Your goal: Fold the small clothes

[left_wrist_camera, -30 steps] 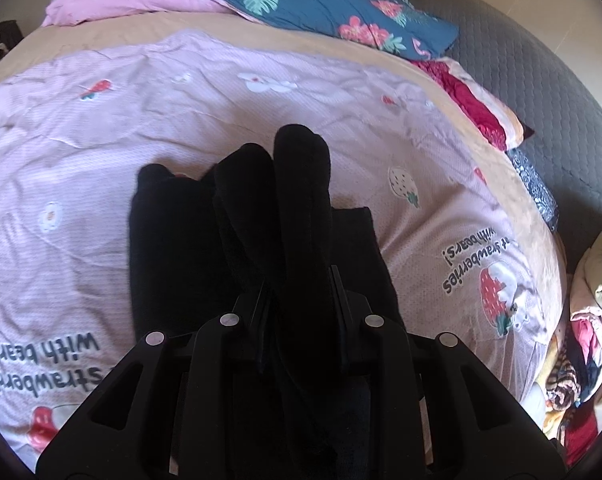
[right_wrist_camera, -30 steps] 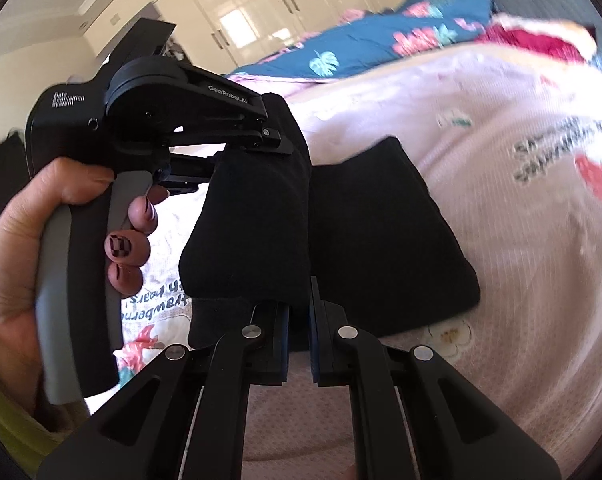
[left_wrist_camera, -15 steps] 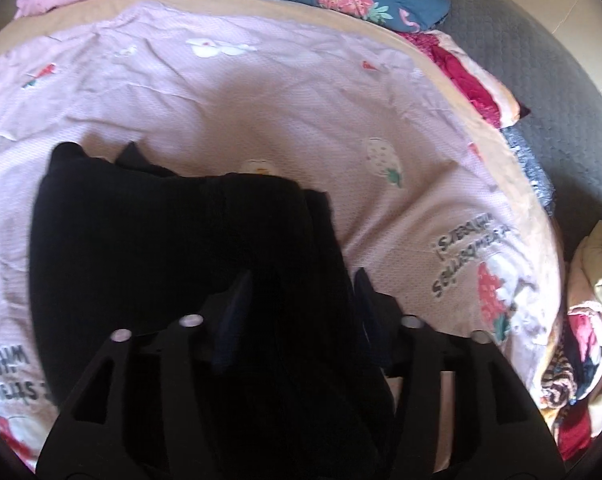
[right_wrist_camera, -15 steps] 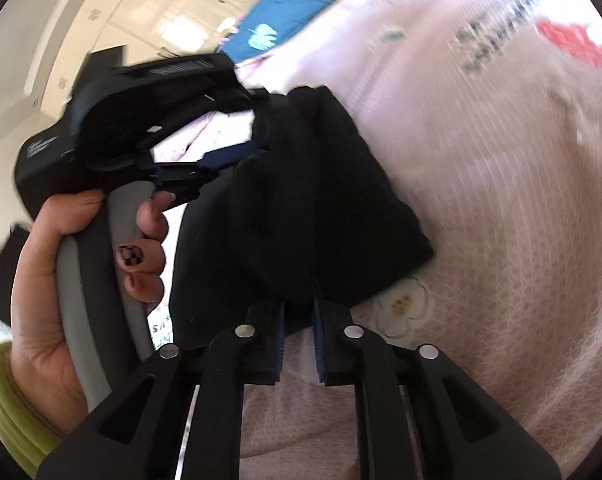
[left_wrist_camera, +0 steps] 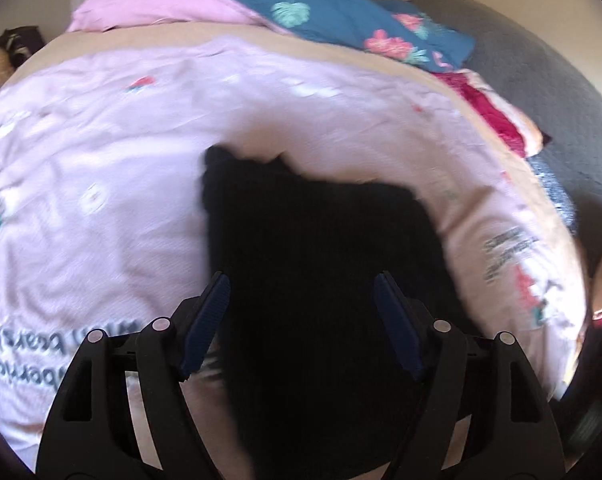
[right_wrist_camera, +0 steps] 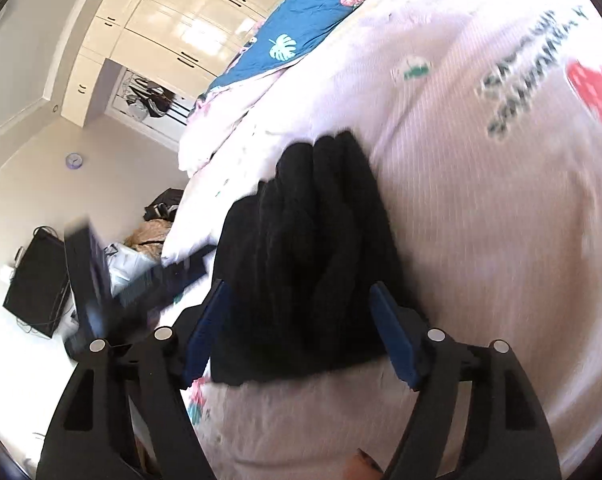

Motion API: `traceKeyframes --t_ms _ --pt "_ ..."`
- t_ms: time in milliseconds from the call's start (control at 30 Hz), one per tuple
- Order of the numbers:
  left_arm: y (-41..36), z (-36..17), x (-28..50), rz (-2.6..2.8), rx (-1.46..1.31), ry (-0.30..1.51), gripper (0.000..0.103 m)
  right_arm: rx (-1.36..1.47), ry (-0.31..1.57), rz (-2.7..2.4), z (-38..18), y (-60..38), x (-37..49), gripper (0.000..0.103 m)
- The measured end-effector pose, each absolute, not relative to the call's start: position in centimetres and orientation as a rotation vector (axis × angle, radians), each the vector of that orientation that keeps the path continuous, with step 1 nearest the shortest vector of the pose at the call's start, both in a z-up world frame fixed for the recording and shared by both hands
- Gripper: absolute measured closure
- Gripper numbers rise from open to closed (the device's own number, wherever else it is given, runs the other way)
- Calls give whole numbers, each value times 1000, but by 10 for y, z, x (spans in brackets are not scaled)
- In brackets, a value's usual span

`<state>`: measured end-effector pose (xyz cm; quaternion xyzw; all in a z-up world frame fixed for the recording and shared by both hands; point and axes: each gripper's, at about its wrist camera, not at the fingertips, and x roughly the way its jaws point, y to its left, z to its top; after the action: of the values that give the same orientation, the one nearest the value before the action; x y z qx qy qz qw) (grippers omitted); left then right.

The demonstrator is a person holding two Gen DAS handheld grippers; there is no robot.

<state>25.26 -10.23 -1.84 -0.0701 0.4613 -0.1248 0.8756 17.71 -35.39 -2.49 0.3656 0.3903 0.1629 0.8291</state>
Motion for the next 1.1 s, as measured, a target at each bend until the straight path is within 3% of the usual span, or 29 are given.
traceKeyframes --t_ms 100,367,400,433,467,533,767,1100 --pt "-97 -27 245 -231 -117 954 36 716 878 347 -21 -353 208 32" --pt "-95 -34 237 -236 -112 936 34 449 981 296 -17 -317 272 46" --pt "-95 -34 236 -241 -113 936 34 420 994 289 -19 -314 277 55" --pt "-94 -35 235 -246 -113 937 34 378 1014 287 -21 -307 281 77" --pt "-95 -35 235 -248 -114 938 34 342 1018 282 -22 -301 285 86" --pt "-96 -36 232 -261 -126 940 34 243 975 293 -15 -290 284 90" --pt "-103 -32 226 -299 -122 921 34 190 865 311 7 -303 274 91" --pt "-115 -39 223 -327 -99 947 33 171 915 215 -38 -315 272 91"
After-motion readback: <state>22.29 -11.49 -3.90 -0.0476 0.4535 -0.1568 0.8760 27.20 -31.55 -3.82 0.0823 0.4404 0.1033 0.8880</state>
